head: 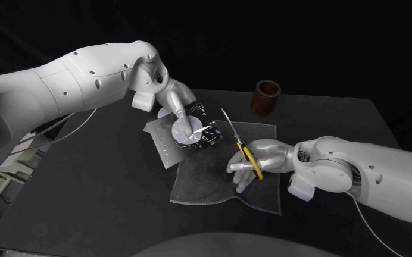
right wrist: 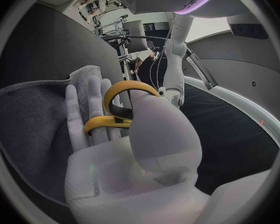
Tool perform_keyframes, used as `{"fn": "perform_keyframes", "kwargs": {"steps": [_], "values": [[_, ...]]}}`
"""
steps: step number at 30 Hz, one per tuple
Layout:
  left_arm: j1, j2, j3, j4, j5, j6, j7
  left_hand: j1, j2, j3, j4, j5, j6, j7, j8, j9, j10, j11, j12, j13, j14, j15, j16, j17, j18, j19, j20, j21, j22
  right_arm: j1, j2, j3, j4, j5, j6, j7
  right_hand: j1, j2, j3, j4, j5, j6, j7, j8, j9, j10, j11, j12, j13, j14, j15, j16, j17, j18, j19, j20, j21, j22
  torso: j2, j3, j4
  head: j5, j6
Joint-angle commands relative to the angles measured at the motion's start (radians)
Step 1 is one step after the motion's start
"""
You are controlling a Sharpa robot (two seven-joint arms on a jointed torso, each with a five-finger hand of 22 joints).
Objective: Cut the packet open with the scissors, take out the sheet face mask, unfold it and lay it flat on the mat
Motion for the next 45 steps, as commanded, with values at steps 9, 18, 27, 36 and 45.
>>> {"fn": "perform_keyframes", "kwargs": {"steps": [9, 18, 27, 36, 45], "values": [[0.000, -0.004, 0.000, 0.001, -0.010, 0.004, 0.017, -0.006, 0.007, 0.004, 0.000, 0.003, 0.001, 0.004, 0.007, 0.037, 0.005, 0.000, 0.004, 0.002, 0.005, -0.004, -0.004, 0.002, 0.019, 0.001, -0.003, 0.004, 0.001, 0.000, -0.079, 0.000, 0.111, 0.021, -0.058, 0.086, 0.002, -0.065, 0.132, 0.009, -0.003, 0.134, -0.017, -0.098, -0.121, 0.089, -0.020, -0.078, -0.080, 0.097, -0.028, -0.002, -0.019, 0.108, 0.068, -0.035, 0.037, 0.010, 0.000, -0.0001, -0.0016, 0.002, 0.008], [0.000, 0.001, 0.000, 0.000, -0.012, -0.012, 0.021, -0.009, 0.007, 0.005, 0.000, 0.003, 0.000, 0.004, 0.008, 0.041, 0.006, 0.000, 0.006, 0.003, 0.007, -0.005, -0.003, 0.004, 0.019, 0.002, -0.003, 0.006, 0.002, -0.003, -0.079, -0.008, 0.149, 0.011, -0.073, 0.027, -0.095, -0.127, 0.036, 0.038, -0.004, 0.073, 0.029, -0.141, -0.137, 0.028, 0.029, -0.152, -0.122, -0.006, 0.019, -0.092, -0.075, 0.105, 0.032, -0.001, 0.009, -0.005, -0.001, -0.0011, 0.0001, 0.003, 0.012], [0.000, 0.006, 0.000, 0.002, -0.012, -0.013, 0.021, -0.011, 0.007, 0.006, 0.000, 0.003, -0.001, 0.004, 0.008, 0.043, 0.007, 0.000, 0.006, 0.003, 0.008, -0.005, -0.003, 0.004, 0.019, 0.003, -0.003, 0.007, 0.002, -0.006, -0.057, -0.016, 0.153, 0.014, -0.103, -0.010, -0.157, -0.110, -0.149, 0.073, -0.005, -0.038, 0.083, -0.170, -0.133, -0.104, 0.087, -0.191, -0.123, -0.198, 0.083, -0.177, -0.164, 0.095, -0.073, 0.046, -0.051, -0.009, 0.000, -0.0020, 0.0005, 0.003, 0.013], [0.000, 0.003, 0.001, 0.007, -0.016, -0.014, 0.023, -0.010, 0.006, 0.006, -0.002, 0.003, -0.002, 0.003, 0.009, 0.045, 0.007, -0.001, 0.007, 0.003, 0.009, -0.006, -0.003, 0.005, 0.019, 0.003, -0.003, 0.007, 0.002, -0.008, -0.040, -0.019, 0.134, 0.018, -0.100, -0.026, -0.164, -0.128, -0.292, 0.082, -0.002, -0.133, 0.104, -0.159, -0.137, -0.190, 0.109, -0.192, -0.123, -0.301, 0.111, -0.180, -0.218, 0.070, -0.200, 0.049, -0.091, -0.013, 0.000, -0.0009, 0.0002, 0.005, 0.009], [0.000, 0.001, 0.001, 0.007, -0.022, -0.013, 0.026, -0.010, 0.006, 0.007, -0.003, 0.003, -0.002, 0.003, 0.009, 0.046, 0.007, -0.001, 0.007, 0.004, 0.009, -0.006, -0.003, 0.005, 0.019, 0.003, -0.004, 0.008, 0.002, -0.012, -0.034, -0.020, 0.119, 0.016, -0.081, -0.047, -0.174, -0.189, -0.335, 0.086, 0.001, -0.218, 0.108, -0.126, -0.131, -0.224, 0.117, -0.193, -0.123, -0.404, 0.122, -0.185, -0.260, 0.057, -0.297, 0.049, -0.097, -0.019, 0.001, 0.0003, -0.0005, 0.006, 0.004]]}}
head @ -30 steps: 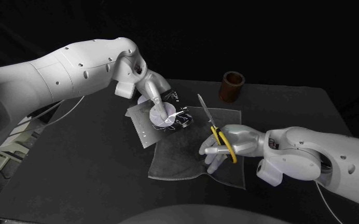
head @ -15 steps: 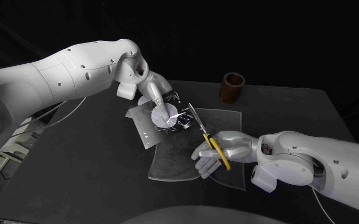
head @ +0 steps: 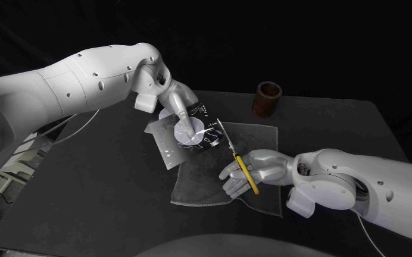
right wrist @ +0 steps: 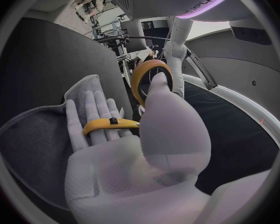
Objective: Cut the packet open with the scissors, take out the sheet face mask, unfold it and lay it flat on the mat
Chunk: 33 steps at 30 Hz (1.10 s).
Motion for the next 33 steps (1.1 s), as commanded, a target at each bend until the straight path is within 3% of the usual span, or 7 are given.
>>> {"fn": "perform_keyframes", "kwargs": {"steps": [1, 7, 17, 33], "values": [[0.001, -0.001, 0.001, 0.001, -0.007, 0.002, 0.016, 0.003, 0.009, 0.004, 0.000, 0.006, 0.001, 0.003, 0.003, 0.046, 0.008, -0.002, 0.003, 0.001, 0.004, -0.004, -0.003, 0.001, 0.011, 0.003, -0.004, 0.004, 0.002, -0.001, 0.000, 0.001, -0.002, 0.001, 0.023, -0.016, 0.000, -0.010, -0.010, 0.000, 0.002, -0.012, 0.128, 0.010, 0.005, -0.004, 0.002, -0.005, 0.000, -0.061, 0.042, -0.002, -0.005, 0.065, -0.012, 0.000, -0.004, -0.001, -0.001, 0.0007, -0.0009, 0.000, -0.002], [0.001, -0.003, 0.001, 0.001, -0.017, 0.000, 0.022, 0.003, 0.008, 0.005, -0.001, 0.006, 0.001, 0.003, 0.004, 0.047, 0.008, -0.002, 0.003, 0.001, 0.004, -0.004, -0.003, 0.002, 0.011, 0.004, -0.004, 0.004, 0.002, -0.004, 0.001, 0.000, -0.008, -0.001, 0.045, -0.028, 0.001, -0.007, -0.009, 0.000, 0.002, -0.017, 0.128, 0.021, 0.008, -0.002, 0.002, -0.003, 0.001, -0.065, 0.042, -0.001, -0.008, 0.064, -0.016, 0.000, -0.004, -0.001, 0.000, 0.0006, -0.0006, 0.001, -0.004], [0.001, 0.001, 0.006, -0.006, -0.030, 0.000, 0.028, 0.003, 0.007, 0.005, -0.002, 0.006, 0.001, 0.003, 0.004, 0.048, 0.008, -0.002, 0.003, 0.002, 0.004, -0.005, -0.003, 0.002, 0.011, 0.004, -0.004, 0.005, 0.002, -0.014, 0.004, -0.002, 0.000, -0.002, 0.072, -0.030, 0.009, 0.040, 0.023, -0.002, -0.001, -0.028, 0.127, 0.083, 0.022, 0.024, -0.002, 0.001, 0.002, -0.029, 0.039, 0.008, -0.008, 0.066, -0.029, 0.000, -0.002, 0.000, 0.001, 0.0005, -0.0001, 0.001, -0.005], [0.001, -0.004, 0.010, -0.022, -0.043, -0.006, 0.036, 0.003, 0.007, 0.005, -0.002, 0.006, 0.001, 0.003, 0.004, 0.048, 0.008, -0.002, 0.003, 0.002, 0.004, -0.005, -0.003, 0.002, 0.011, 0.004, -0.004, 0.005, 0.002, -0.022, -0.023, -0.002, 0.018, -0.013, 0.098, -0.032, 0.022, 0.078, 0.041, -0.005, -0.003, -0.029, 0.125, 0.132, 0.026, 0.049, -0.005, 0.002, 0.002, 0.009, 0.036, 0.014, -0.006, 0.069, -0.030, 0.000, 0.001, 0.001, -0.001, 0.0004, -0.0014, -0.002, -0.005]]}}
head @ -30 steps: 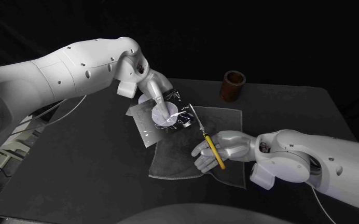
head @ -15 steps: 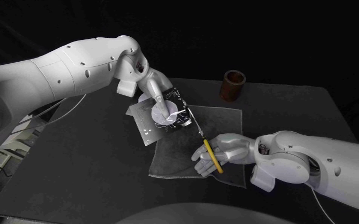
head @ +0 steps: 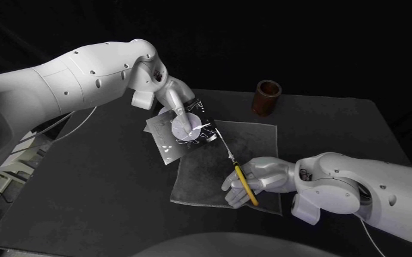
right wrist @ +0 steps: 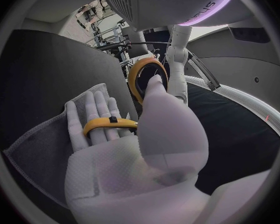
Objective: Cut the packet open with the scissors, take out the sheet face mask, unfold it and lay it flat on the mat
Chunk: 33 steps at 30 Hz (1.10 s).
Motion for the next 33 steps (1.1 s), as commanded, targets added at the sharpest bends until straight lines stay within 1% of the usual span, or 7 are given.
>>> {"fn": "perform_keyframes", "kwargs": {"steps": [1, 5, 13, 22, 26, 29, 33], "values": [[0.001, -0.002, 0.002, 0.003, -0.008, -0.001, 0.018, 0.002, 0.006, 0.007, -0.001, 0.004, 0.004, 0.005, 0.006, 0.048, 0.006, 0.000, 0.004, 0.001, 0.004, -0.005, -0.003, 0.001, 0.011, 0.004, -0.004, 0.005, 0.001, -0.002, -0.004, 0.000, 0.002, -0.009, 0.037, 0.002, 0.001, 0.009, 0.008, 0.000, -0.003, -0.009, 0.130, 0.006, 0.002, 0.045, 0.006, 0.002, 0.001, -0.003, 0.014, 0.004, 0.000, 0.068, -0.003, -0.001, 0.001, 0.001, 0.000, -0.0002, 0.0001, -0.001, 0.001], [0.001, -0.008, 0.002, 0.007, -0.012, -0.004, 0.020, 0.001, 0.006, 0.008, -0.002, 0.004, 0.004, 0.005, 0.007, 0.051, 0.006, 0.000, 0.004, 0.001, 0.004, -0.005, -0.003, 0.001, 0.011, 0.004, -0.005, 0.006, 0.002, -0.004, -0.008, 0.000, 0.004, -0.010, 0.040, 0.002, 0.005, 0.016, 0.010, 0.000, -0.003, -0.008, 0.129, 0.014, 0.002, 0.048, 0.005, 0.002, 0.001, 0.002, 0.013, 0.005, 0.000, 0.069, -0.002, -0.001, 0.001, 0.002, 0.000, 0.0002, 0.0001, 0.000, 0.001], [0.001, -0.013, 0.003, 0.020, -0.016, 0.001, 0.024, 0.001, 0.006, 0.008, -0.003, 0.004, 0.004, 0.005, 0.007, 0.052, 0.006, 0.000, 0.004, 0.001, 0.004, -0.005, -0.003, 0.001, 0.011, 0.004, -0.005, 0.006, 0.002, -0.005, -0.005, 0.000, -0.002, -0.010, 0.051, 0.003, 0.008, 0.027, 0.012, -0.001, -0.003, -0.007, 0.129, 0.025, 0.001, 0.053, 0.005, 0.002, 0.001, 0.010, 0.012, 0.006, 0.000, 0.069, -0.003, -0.001, 0.002, 0.002, 0.000, -0.0007, 0.0012, -0.003, 0.003], [0.001, -0.016, 0.003, 0.048, -0.017, 0.003, 0.027, 0.001, 0.006, 0.008, -0.003, 0.004, 0.004, 0.005, 0.007, 0.052, 0.006, 0.000, 0.004, 0.001, 0.004, -0.005, -0.003, 0.001, 0.011, 0.004, -0.005, 0.006, 0.002, -0.005, 0.008, 0.001, -0.018, -0.021, 0.056, 0.005, 0.010, 0.036, 0.012, -0.002, -0.004, -0.006, 0.128, 0.034, 0.001, 0.057, 0.004, 0.002, 0.001, 0.016, 0.012, 0.007, -0.001, 0.070, -0.003, -0.001, 0.002, 0.002, 0.001, -0.0010, 0.0020, -0.001, 0.001], [0.001, -0.017, 0.003, 0.059, -0.017, 0.002, 0.031, 0.001, 0.006, 0.008, -0.003, 0.004, 0.004, 0.005, 0.007, 0.052, 0.006, 0.000, 0.004, 0.001, 0.004, -0.005, -0.003, 0.001, 0.011, 0.004, -0.005, 0.006, 0.002, -0.005, 0.015, 0.001, -0.022, -0.027, 0.061, 0.006, 0.010, 0.040, 0.012, -0.002, -0.004, -0.006, 0.128, 0.038, 0.001, 0.058, 0.004, 0.002, 0.001, 0.017, 0.012, 0.007, -0.001, 0.070, -0.004, -0.001, 0.002, 0.002, 0.000, -0.0006, 0.0004, -0.001, 0.001], [0.001, -0.017, 0.003, 0.065, -0.017, 0.002, 0.033, 0.001, 0.006, 0.008, -0.003, 0.004, 0.004, 0.005, 0.007, 0.052, 0.006, 0.000, 0.004, 0.001, 0.004, -0.005, -0.003, 0.001, 0.011, 0.004, -0.005, 0.006, 0.002, -0.005, 0.016, 0.001, -0.025, -0.028, 0.061, 0.007, 0.010, 0.043, 0.012, -0.002, -0.004, -0.006, 0.128, 0.040, 0.000, 0.059, 0.004, 0.002, 0.001, 0.017, 0.012, 0.007, -0.001, 0.070, -0.004, -0.001, 0.002, 0.002, 0.000, -0.0009, 0.0008, 0.000, 0.000], [0.001, -0.018, 0.003, 0.075, -0.017, 0.004, 0.035, 0.001, 0.006, 0.008, -0.003, 0.004, 0.004, 0.005, 0.007, 0.052, 0.006, 0.000, 0.004, 0.001, 0.004, -0.005, -0.003, 0.001, 0.011, 0.004, -0.005, 0.006, 0.002, -0.004, 0.015, 0.001, -0.026, -0.029, 0.059, 0.010, 0.011, 0.051, 0.012, -0.003, -0.004, -0.006, 0.128, 0.046, 0.000, 0.061, 0.003, 0.001, 0.001, 0.018, 0.012, 0.007, -0.002, 0.070, -0.004, -0.001, 0.002, 0.002, 0.001, -0.0002, 0.0015, 0.001, -0.001]]}}
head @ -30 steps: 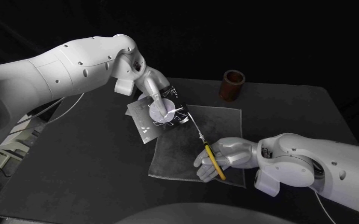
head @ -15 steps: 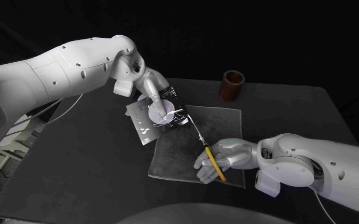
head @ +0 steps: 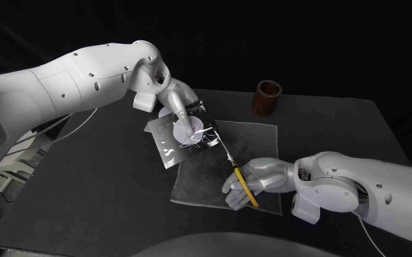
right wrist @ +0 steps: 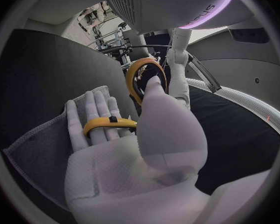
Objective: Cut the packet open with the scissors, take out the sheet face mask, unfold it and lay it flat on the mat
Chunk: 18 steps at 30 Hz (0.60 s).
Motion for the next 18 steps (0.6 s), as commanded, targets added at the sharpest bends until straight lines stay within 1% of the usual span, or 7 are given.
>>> {"fn": "perform_keyframes", "kwargs": {"steps": [1, 5, 10, 16, 18], "values": [[0.001, 0.001, 0.001, 0.011, 0.000, 0.007, 0.019, 0.001, 0.007, 0.005, 0.000, 0.003, 0.003, 0.001, 0.004, 0.052, 0.007, 0.000, 0.003, 0.001, 0.002, -0.003, -0.003, 0.001, 0.013, 0.004, -0.005, 0.006, 0.001, -0.001, 0.000, 0.000, 0.000, -0.013, 0.017, 0.009, 0.000, 0.013, 0.003, 0.000, -0.004, -0.010, 0.128, 0.008, 0.000, 0.058, 0.007, 0.001, 0.001, 0.004, 0.000, 0.007, -0.002, 0.064, -0.006, -0.001, -0.002, -0.001, 0.000, 0.0009, 0.0001, 0.001, -0.001], [0.001, 0.002, 0.001, 0.019, -0.001, 0.010, 0.018, 0.001, 0.007, 0.005, 0.000, 0.003, 0.003, 0.001, 0.004, 0.052, 0.007, 0.000, 0.003, 0.001, 0.002, -0.003, -0.003, 0.001, 0.013, 0.004, -0.005, 0.006, 0.001, 0.000, -0.001, 0.000, 0.002, -0.015, 0.017, 0.012, 0.002, 0.016, 0.003, -0.001, -0.004, -0.010, 0.128, 0.011, -0.001, 0.059, 0.006, 0.001, 0.000, 0.005, 0.000, 0.007, -0.002, 0.064, -0.006, -0.001, -0.002, -0.001, 0.000, 0.0010, -0.0005, 0.002, -0.001], [0.001, 0.002, 0.001, 0.029, -0.002, 0.017, 0.014, 0.001, 0.007, 0.005, 0.000, 0.003, 0.003, 0.001, 0.004, 0.052, 0.007, 0.000, 0.003, 0.001, 0.002, -0.003, -0.003, 0.001, 0.013, 0.004, -0.005, 0.006, 0.001, 0.003, -0.005, 0.001, 0.007, -0.019, 0.013, 0.016, 0.004, 0.020, 0.003, -0.002, -0.004, -0.009, 0.127, 0.014, -0.001, 0.060, 0.006, 0.001, 0.000, 0.008, 0.000, 0.007, -0.002, 0.064, -0.005, -0.001, -0.002, -0.001, 0.000, 0.0020, -0.0008, 0.002, -0.001], [0.001, 0.002, 0.001, 0.037, -0.002, 0.022, 0.014, -0.001, 0.006, 0.007, -0.001, 0.003, 0.002, 0.001, 0.005, 0.056, 0.007, 0.000, 0.004, 0.002, 0.002, -0.003, -0.004, 0.002, 0.012, 0.003, -0.005, 0.007, 0.002, 0.008, -0.006, 0.004, 0.009, -0.022, 0.009, 0.020, 0.006, 0.024, 0.001, -0.002, -0.004, -0.009, 0.127, 0.018, -0.002, 0.061, 0.006, 0.001, 0.001, 0.010, -0.001, 0.007, -0.002, 0.064, -0.005, -0.001, -0.002, -0.001, 0.000, 0.0017, -0.0015, 0.001, 0.001], [0.001, 0.003, 0.001, 0.041, -0.002, 0.024, 0.014, -0.001, 0.006, 0.007, -0.001, 0.003, 0.002, 0.001, 0.005, 0.056, 0.007, 0.000, 0.004, 0.002, 0.002, -0.003, -0.004, 0.002, 0.012, 0.003, -0.005, 0.007, 0.002, 0.011, -0.004, 0.004, 0.009, -0.023, 0.010, 0.020, 0.008, 0.029, 0.000, -0.003, -0.004, -0.008, 0.127, 0.022, -0.002, 0.063, 0.006, 0.001, 0.001, 0.012, -0.001, 0.008, -0.002, 0.064, -0.004, -0.001, -0.001, -0.001, 0.000, 0.0015, -0.0004, 0.001, 0.001]]}}
